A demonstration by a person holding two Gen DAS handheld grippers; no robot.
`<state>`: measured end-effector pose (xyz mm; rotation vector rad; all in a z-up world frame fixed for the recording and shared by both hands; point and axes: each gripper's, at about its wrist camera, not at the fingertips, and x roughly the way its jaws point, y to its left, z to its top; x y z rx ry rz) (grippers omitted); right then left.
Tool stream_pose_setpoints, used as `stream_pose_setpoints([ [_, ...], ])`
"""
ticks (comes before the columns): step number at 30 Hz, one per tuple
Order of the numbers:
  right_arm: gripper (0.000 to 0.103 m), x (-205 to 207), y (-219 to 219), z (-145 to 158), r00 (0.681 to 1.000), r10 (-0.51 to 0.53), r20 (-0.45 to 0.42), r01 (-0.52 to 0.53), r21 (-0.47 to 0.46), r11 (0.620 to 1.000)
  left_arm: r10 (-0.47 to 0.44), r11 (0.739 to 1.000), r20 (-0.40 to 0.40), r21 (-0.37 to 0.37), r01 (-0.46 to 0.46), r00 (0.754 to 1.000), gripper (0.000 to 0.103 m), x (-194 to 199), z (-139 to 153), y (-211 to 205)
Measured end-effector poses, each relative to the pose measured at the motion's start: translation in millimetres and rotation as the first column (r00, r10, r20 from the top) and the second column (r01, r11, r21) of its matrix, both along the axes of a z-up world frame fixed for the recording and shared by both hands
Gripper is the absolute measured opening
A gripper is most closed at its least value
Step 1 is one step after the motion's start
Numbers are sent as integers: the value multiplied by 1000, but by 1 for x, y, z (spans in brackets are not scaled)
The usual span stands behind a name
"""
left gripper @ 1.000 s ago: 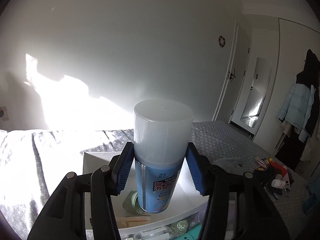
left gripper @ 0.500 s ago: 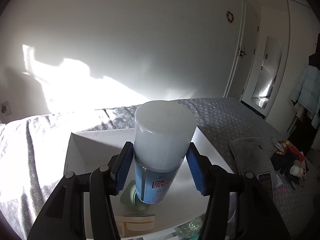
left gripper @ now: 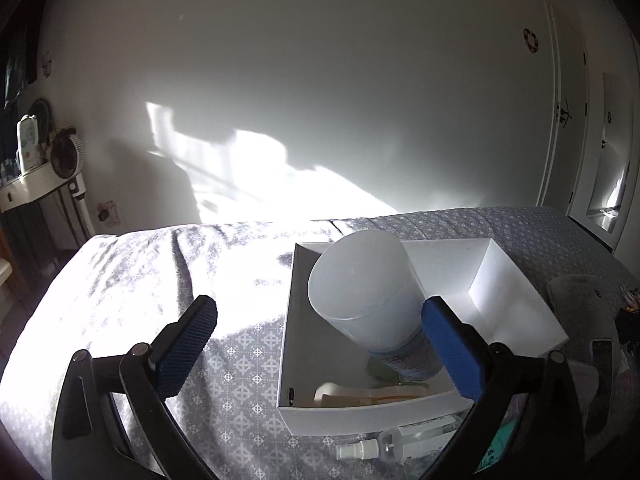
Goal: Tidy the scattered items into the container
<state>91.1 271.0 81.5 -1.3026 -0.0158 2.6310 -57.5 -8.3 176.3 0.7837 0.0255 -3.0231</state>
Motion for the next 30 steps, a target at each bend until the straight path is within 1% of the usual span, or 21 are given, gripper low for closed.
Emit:
stream_pose_setpoints([
  [4,103,1,-2,1,1000,6,10,-6,-2,1000,45,999,33,24,-46,998,103,34,-19,-21],
  [7,103,3,-1,5,997,63,51,-64,2,998,59,996,55,57,-62,997,103,61,-33,-31],
  [8,103,7,-1,8,996,73,51,-73,1,997,58,995,65,72,-62,996,102,66,-37,-35],
  [11,103,28,1,19,997,83,-9,-82,26,996,52,994,112,86,-62,992,103,84,-56,-37],
  [12,103,34,0,24,995,95,-31,-93,61,994,45,995,130,86,-56,990,103,84,-61,-37],
  [13,103,39,-1,28,993,105,-47,-99,121,988,38,995,147,83,-51,988,102,87,-68,-38],
  [14,103,42,-8,32,992,115,-58,-102,190,976,36,996,160,78,-48,986,103,90,-75,-39],
  [16,103,39,-13,37,989,137,-53,-114,313,943,21,997,178,74,-35,984,103,94,-82,-37],
  [19,103,32,-28,40,988,150,-34,-121,427,896,5,997,187,79,-20,982,102,101,-89,-37],
  [20,103,24,-31,41,987,160,-27,-129,470,873,-1,996,187,84,-15,982,103,101,-90,-37],
  [23,103,19,-56,40,978,210,-17,-159,597,787,-8,996,194,88,-9,981,103,100,-94,-35],
  [24,103,13,-60,40,974,227,-7,-174,618,767,-15,996,202,93,-3,979,103,100,-97,-34],
  [26,103,0,-66,38,970,242,25,-203,635,746,-28,995,210,103,7,977,103,100,-99,-33],
  [30,103,-23,-51,36,958,284,45,-245,644,725,-49,994,214,106,26,976,103,100,-102,-28],
])
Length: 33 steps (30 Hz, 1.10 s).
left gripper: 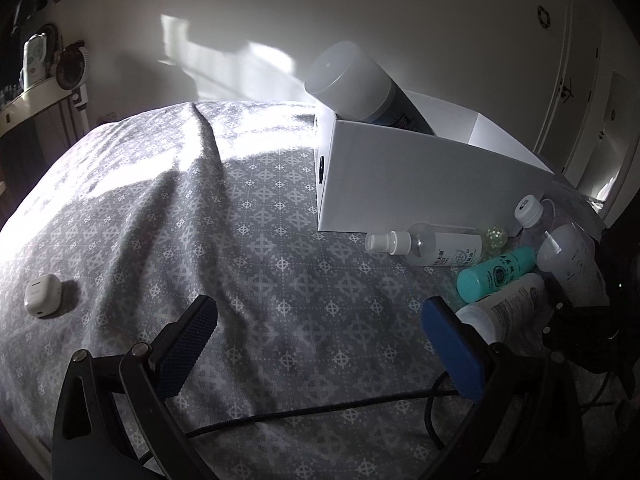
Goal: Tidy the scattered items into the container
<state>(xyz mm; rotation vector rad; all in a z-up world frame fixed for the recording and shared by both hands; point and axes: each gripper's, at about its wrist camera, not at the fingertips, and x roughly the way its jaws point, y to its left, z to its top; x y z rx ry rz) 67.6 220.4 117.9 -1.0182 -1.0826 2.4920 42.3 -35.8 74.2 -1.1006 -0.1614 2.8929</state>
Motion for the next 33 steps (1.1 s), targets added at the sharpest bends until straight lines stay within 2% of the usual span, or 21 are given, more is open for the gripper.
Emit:
stream_pose_setpoints([
  [1,97,-2,2,-1,1000,7,1,-7,7,1000,-1,1000,3,-2,1,1000,102,0,-1,1],
  [2,78,-3,3,-1,1000,17,14,-17,4,1000,-2,1000,7,-3,2,1000,103,-1,-2,2],
  [3,65,-7,8,-4,999,23,42,-23,-11,1000,-2,1000,11,-3,2,1000,103,-1,-3,2],
  [5,64,-12,16,-14,996,8,85,-7,-21,1000,-4,1000,18,0,4,1000,103,-2,-5,2],
  [7,64,-5,10,-16,997,24,70,-25,7,1000,-1,1000,27,2,1,1000,102,-2,-7,2],
  [10,63,2,8,-12,998,26,53,-26,2,1000,8,1000,39,10,-9,999,102,-4,-10,-1],
  [15,61,19,-5,25,993,72,-94,-63,97,993,22,999,68,42,-25,997,102,-6,-16,-7],
  [21,58,15,-34,62,955,168,-242,-123,191,974,57,996,148,60,-67,987,102,-12,-34,-17],
  [24,46,-6,-50,78,927,219,-303,-146,245,958,62,994,163,82,-76,985,102,-12,-39,-21],
  [25,25,-17,-56,83,922,231,-312,-151,259,954,61,993,165,91,-76,984,102,-12,-39,-22],
  [26,17,-30,-61,86,918,237,-319,-147,282,948,61,991,168,106,-80,984,102,-12,-39,-24],
  [27,17,-44,-66,87,913,250,-323,-149,307,940,59,988,168,130,-82,984,102,-11,-38,-27],
  [29,17,-74,-75,80,924,260,-279,-149,363,920,56,984,167,155,-82,984,102,-9,-39,-31],
  [31,17,-92,-79,84,932,244,-267,-149,331,932,55,987,165,142,-78,985,102,-8,-41,-30],
  [33,26,-84,-74,95,946,184,-267,-144,162,976,54,992,169,101,-72,984,102,-9,-42,-24],
])
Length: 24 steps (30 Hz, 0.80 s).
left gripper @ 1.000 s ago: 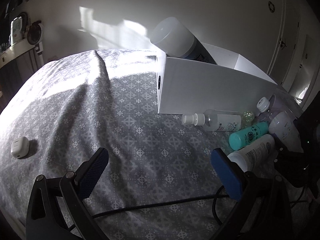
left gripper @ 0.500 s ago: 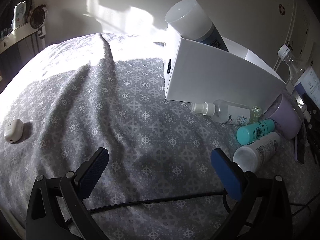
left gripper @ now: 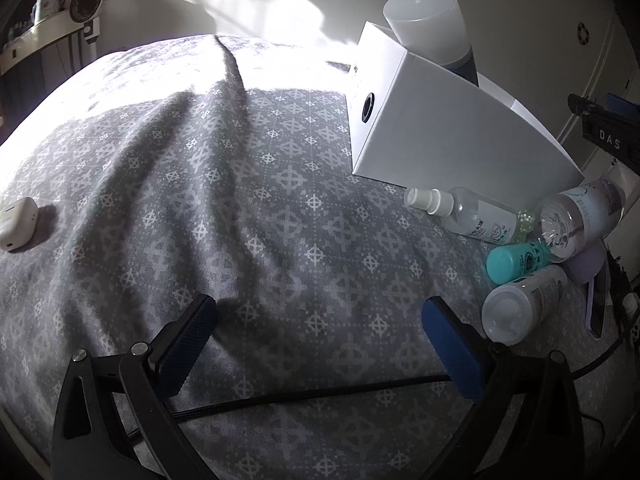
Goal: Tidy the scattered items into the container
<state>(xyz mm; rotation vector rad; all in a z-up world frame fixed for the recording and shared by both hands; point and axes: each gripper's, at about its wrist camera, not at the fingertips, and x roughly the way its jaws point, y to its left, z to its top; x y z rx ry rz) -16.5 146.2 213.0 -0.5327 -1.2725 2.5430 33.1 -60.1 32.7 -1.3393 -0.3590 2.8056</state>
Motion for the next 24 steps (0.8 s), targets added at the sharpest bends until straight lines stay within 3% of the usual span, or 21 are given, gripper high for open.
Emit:
stream_pose_setpoints([
  [1,52,11,4,1,999,-15,28,18,-102,995,-5,1000,4,-24,6,1000,102,-1,0,3],
  [2,85,30,2,-7,998,-25,63,38,-205,978,-10,999,8,-42,11,1000,102,-2,-1,5],
  [3,97,41,12,-6,995,-29,92,56,-310,949,-14,998,11,-56,15,1000,102,-2,-1,7],
  [5,103,78,36,-9,994,2,111,56,-517,854,-18,998,13,-67,19,1000,102,-3,-2,7],
  [8,103,138,76,-17,994,24,106,60,-721,691,-17,997,14,-71,18,1000,102,-4,-3,7],
  [10,103,165,105,-25,984,16,176,133,-797,589,-21,996,17,-86,22,1000,102,-5,-3,9],
  [11,103,164,118,-34,977,12,212,170,-813,557,-23,995,18,-94,25,1000,103,-5,-3,10],
  [12,103,169,129,-40,970,5,244,201,-811,549,-24,995,21,-101,26,1000,103,-5,-4,11],
  [13,103,166,134,-48,957,9,291,234,-789,568,-24,994,22,-105,26,999,102,-5,-4,12],
  [15,103,165,139,-62,921,12,390,288,-700,654,-25,994,23,-108,27,999,102,-5,-4,12],
  [17,103,170,135,-64,885,58,462,274,-617,738,-28,993,24,-115,31,999,102,-4,-4,13],
  [18,103,171,131,-68,867,105,487,245,-601,761,-29,992,24,-118,32,999,102,-4,-4,13],
  [20,103,175,122,-65,828,202,524,174,-581,795,-30,992,24,-122,33,999,102,-4,-4,13],
  [22,103,178,119,-55,812,260,523,101,-564,820,-32,992,24,-125,34,999,102,-4,-4,13],
  [24,103,178,116,-46,773,339,537,43,-576,816,-31,992,24,-124,34,999,102,-4,-4,13],
])
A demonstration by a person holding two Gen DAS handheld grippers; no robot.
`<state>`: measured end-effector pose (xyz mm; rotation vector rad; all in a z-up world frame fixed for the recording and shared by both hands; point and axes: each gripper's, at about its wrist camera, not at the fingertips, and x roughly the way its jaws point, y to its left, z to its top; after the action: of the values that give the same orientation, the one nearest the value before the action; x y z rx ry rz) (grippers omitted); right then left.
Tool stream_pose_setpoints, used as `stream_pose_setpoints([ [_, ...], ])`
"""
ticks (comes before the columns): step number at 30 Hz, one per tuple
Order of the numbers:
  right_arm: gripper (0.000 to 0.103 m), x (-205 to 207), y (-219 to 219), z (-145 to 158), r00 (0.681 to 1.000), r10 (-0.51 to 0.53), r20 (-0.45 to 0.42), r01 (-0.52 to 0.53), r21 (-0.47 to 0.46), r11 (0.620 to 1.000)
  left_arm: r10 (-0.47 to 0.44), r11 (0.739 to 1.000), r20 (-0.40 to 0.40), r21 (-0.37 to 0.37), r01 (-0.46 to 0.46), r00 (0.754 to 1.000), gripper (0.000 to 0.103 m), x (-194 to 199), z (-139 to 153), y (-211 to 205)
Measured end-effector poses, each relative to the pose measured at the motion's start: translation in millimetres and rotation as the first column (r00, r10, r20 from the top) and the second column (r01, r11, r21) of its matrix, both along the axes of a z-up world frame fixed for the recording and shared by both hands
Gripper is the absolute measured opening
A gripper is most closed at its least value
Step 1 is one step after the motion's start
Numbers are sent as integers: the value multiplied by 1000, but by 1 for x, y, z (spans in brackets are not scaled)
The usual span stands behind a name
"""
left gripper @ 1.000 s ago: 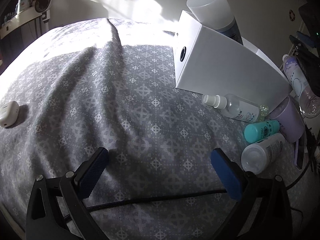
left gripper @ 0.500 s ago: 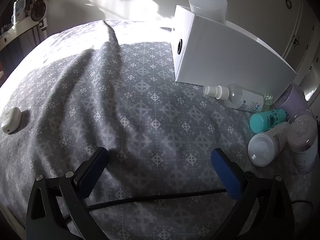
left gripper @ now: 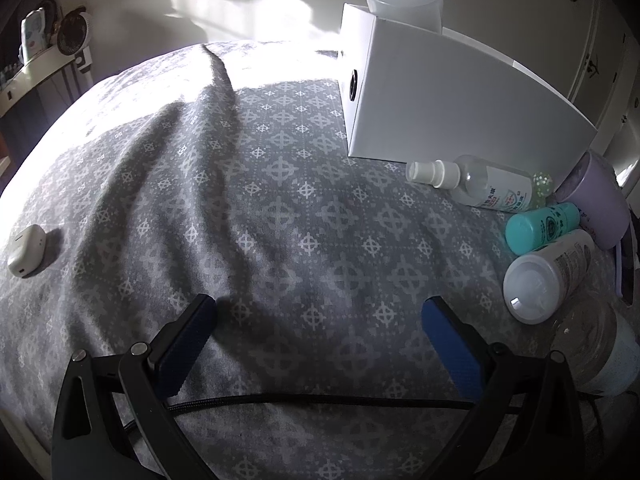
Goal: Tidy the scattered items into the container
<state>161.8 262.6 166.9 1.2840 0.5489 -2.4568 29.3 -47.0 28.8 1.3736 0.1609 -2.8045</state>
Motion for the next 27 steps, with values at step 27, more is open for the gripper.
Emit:
stream_pose_setpoints([
  [27,64,8,-82,9,930,260,-260,-106,486,868,30,995,-24,94,-27,999,102,1,2,-13],
])
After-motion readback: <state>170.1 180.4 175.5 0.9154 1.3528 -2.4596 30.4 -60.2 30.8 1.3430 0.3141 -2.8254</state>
